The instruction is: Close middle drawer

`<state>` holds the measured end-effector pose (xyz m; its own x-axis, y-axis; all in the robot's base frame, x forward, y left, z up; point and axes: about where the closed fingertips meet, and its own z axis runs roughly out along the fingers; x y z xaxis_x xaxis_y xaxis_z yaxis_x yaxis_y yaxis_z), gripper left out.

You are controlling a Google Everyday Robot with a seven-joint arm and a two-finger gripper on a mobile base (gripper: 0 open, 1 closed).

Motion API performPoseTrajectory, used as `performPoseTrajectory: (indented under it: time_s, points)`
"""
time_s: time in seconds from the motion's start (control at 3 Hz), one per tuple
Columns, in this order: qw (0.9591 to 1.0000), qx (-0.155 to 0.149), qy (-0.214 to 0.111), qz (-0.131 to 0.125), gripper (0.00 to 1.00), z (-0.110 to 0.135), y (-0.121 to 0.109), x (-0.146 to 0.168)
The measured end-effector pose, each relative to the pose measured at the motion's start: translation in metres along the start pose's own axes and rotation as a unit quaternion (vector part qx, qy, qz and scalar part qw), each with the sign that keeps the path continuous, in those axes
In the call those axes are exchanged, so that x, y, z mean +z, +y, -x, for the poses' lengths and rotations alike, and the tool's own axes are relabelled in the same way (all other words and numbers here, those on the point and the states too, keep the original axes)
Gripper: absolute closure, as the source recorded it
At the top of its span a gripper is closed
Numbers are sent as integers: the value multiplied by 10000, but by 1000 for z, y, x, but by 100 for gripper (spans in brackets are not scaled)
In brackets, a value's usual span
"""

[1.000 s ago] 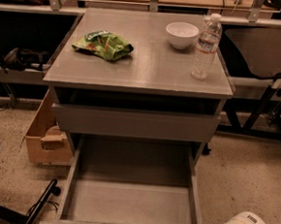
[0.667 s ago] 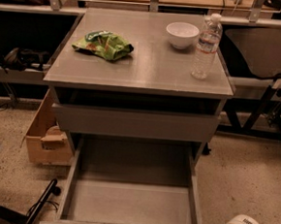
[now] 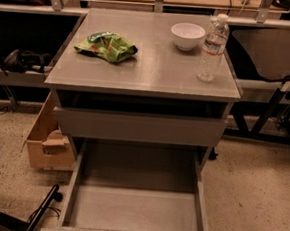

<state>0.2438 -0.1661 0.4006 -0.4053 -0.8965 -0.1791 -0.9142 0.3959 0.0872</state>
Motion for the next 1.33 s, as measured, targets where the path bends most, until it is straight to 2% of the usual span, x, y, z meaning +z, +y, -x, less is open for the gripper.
performPoseTrajectory:
  time_s: [0.33,0.67,1.0,1.33]
  points:
    - [9971,549,-509,-116,100,28,-16,35]
    - [9943,748,-685,-313,100,47,-32,54]
    - [9916,744,-842,-639,100,65,-48,67]
    - [9868,613,-983,-1134,100,77,-68,68]
